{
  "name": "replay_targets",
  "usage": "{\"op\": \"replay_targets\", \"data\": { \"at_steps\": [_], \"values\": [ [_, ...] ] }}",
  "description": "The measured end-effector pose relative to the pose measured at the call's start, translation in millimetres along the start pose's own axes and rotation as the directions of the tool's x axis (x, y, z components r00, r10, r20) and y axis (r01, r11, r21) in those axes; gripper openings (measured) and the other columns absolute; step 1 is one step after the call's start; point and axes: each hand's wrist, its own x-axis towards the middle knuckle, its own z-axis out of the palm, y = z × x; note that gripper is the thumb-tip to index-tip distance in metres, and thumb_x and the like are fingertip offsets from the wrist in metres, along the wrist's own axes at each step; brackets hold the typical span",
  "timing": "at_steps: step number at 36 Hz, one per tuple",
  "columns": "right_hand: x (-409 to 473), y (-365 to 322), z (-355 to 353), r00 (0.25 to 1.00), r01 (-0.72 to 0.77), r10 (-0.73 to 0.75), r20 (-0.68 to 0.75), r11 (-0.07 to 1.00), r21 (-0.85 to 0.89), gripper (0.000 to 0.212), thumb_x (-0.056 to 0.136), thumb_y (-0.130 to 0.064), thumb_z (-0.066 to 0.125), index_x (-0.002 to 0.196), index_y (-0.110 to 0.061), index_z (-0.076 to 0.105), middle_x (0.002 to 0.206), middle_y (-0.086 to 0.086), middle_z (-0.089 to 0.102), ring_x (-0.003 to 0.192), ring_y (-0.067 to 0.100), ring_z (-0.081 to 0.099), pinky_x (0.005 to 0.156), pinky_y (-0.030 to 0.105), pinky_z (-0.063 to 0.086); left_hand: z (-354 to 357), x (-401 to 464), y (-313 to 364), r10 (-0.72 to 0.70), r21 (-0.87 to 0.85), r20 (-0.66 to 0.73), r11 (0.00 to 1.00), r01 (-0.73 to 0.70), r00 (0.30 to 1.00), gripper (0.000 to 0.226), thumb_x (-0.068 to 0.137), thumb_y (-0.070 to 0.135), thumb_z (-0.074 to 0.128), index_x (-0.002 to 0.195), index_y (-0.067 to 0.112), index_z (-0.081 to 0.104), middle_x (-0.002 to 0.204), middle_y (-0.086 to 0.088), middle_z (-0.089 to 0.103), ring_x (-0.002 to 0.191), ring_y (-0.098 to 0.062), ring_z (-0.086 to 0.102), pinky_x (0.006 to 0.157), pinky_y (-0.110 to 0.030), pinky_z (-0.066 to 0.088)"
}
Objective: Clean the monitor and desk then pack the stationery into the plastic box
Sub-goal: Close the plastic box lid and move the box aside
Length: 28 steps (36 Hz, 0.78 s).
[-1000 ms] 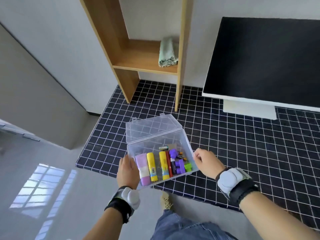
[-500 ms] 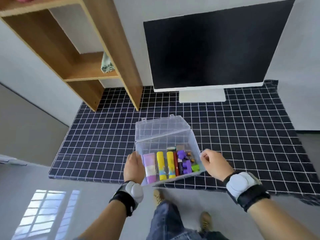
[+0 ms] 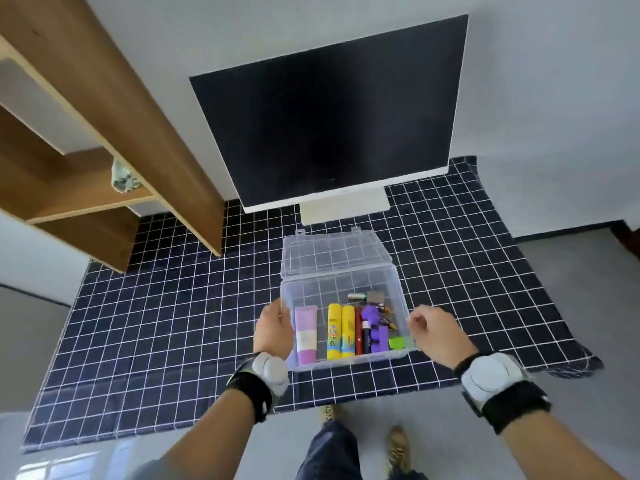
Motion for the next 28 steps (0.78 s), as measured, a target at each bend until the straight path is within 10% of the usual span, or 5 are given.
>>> {"op": "replay_targets", "data": {
  "at_steps": [8,17,21,24,28],
  "values": [
    [20,0,-7,0.991,-0.117,0.116,0.06,0.993,0.016,0.017,0.092,-0.018,0.056,0.081,-0.022,0.068,0.079,-0.003,0.069,0.063,0.009,0.068,0.063,0.025,0.057,5,24,0,-0.034,-0.028,0.082,0.999,0.037,0.996,0.014,0.101,0.021,0.044,0.098,0.022,0.057,0.091,0.005,0.065,0.083,-0.023,0.063,0.065,-0.028,0.047],
    [72,-39,-29,0.972,-0.232,0.223,0.069,0.894,0.383,0.057,0.096,-0.022,0.055,0.148,-0.009,0.036,0.142,0.012,0.051,0.123,0.021,0.053,0.107,0.043,0.043,-14,81,33,-0.113,-0.175,0.157,0.974,0.141,0.981,0.053,0.099,0.039,0.054,0.143,0.014,0.038,0.114,0.002,0.061,0.086,-0.014,0.062,0.069,-0.028,0.05],
    [101,-61,-30,0.96,-0.28,0.259,0.112,0.831,0.481,0.061,0.096,-0.023,0.056,0.151,-0.011,0.033,0.152,0.009,0.04,0.133,0.022,0.044,0.105,0.034,0.035,-14,119,50,-0.095,-0.169,0.247,0.976,0.14,0.964,0.051,0.102,0.036,0.05,0.142,0.006,0.041,0.089,0.012,0.05,0.077,-0.002,0.049,0.071,-0.017,0.042],
    [115,-67,-29,0.946,-0.316,0.302,0.117,0.785,0.533,0.068,0.092,-0.023,0.059,0.152,-0.009,0.031,0.156,0.008,0.035,0.138,0.024,0.038,0.112,0.038,0.032,-14,138,56,-0.116,-0.227,0.285,0.956,0.185,0.951,0.071,0.09,0.057,0.05,0.14,0.006,0.046,0.106,-0.002,0.058,0.096,-0.021,0.059,0.092,-0.038,0.052],
    [122,-71,-29,0.938,-0.337,0.318,0.134,0.76,0.556,0.052,0.088,-0.028,0.06,0.135,-0.01,0.046,0.14,0.002,0.047,0.129,0.023,0.047,0.102,0.038,0.038,-16,145,68,-0.174,-0.268,0.336,0.924,0.272,0.925,0.062,0.101,0.045,0.046,0.152,0.013,0.028,0.087,-0.006,0.054,0.078,-0.016,0.055,0.078,-0.035,0.05]
  ]
}}
